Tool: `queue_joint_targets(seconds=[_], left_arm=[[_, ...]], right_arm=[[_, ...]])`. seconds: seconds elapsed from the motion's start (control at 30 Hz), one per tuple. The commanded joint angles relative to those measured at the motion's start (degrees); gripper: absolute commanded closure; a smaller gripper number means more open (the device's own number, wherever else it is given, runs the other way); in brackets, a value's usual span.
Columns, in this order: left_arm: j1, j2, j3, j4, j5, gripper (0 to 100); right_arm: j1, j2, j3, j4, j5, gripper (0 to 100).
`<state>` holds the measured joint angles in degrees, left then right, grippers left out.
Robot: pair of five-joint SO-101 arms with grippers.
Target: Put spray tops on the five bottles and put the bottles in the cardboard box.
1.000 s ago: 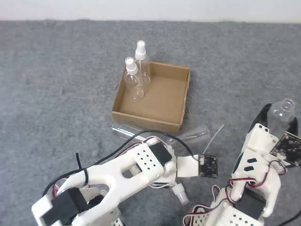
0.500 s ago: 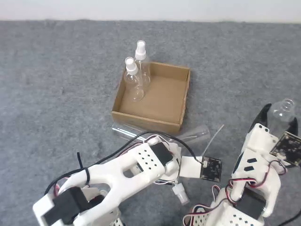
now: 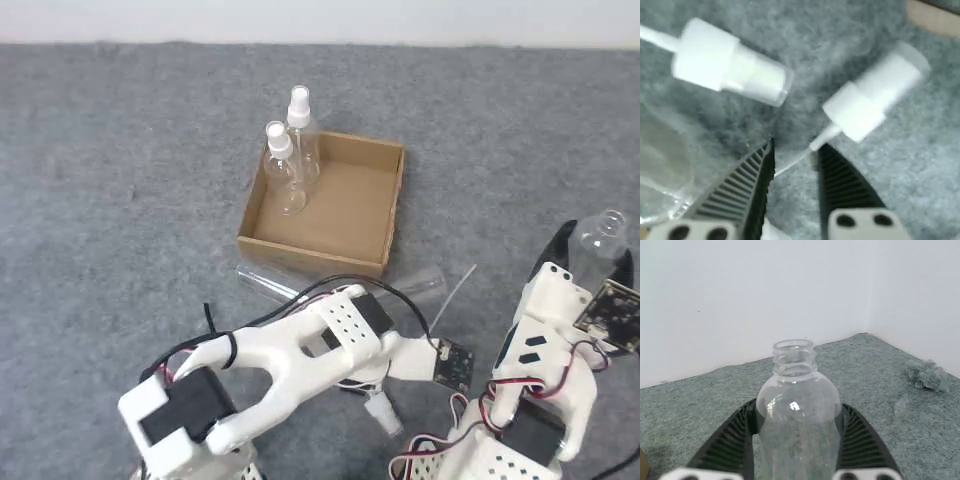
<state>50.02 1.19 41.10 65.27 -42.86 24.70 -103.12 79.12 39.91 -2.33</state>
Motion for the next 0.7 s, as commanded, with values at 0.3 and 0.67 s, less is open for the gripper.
queue_joint_targets(seconds=[0.3,0.67], left_arm=[[-0.44,-15.21,10.42,1.05,5.36,97],[-10.81,-35.08,15.25,9.49,8.00,97]], right_arm=[[-1.01,-0.22,-0.62,-1.01,-0.09,96.1],[-1.10,-0.22,-0.62,-1.01,-0.09,96.1]])
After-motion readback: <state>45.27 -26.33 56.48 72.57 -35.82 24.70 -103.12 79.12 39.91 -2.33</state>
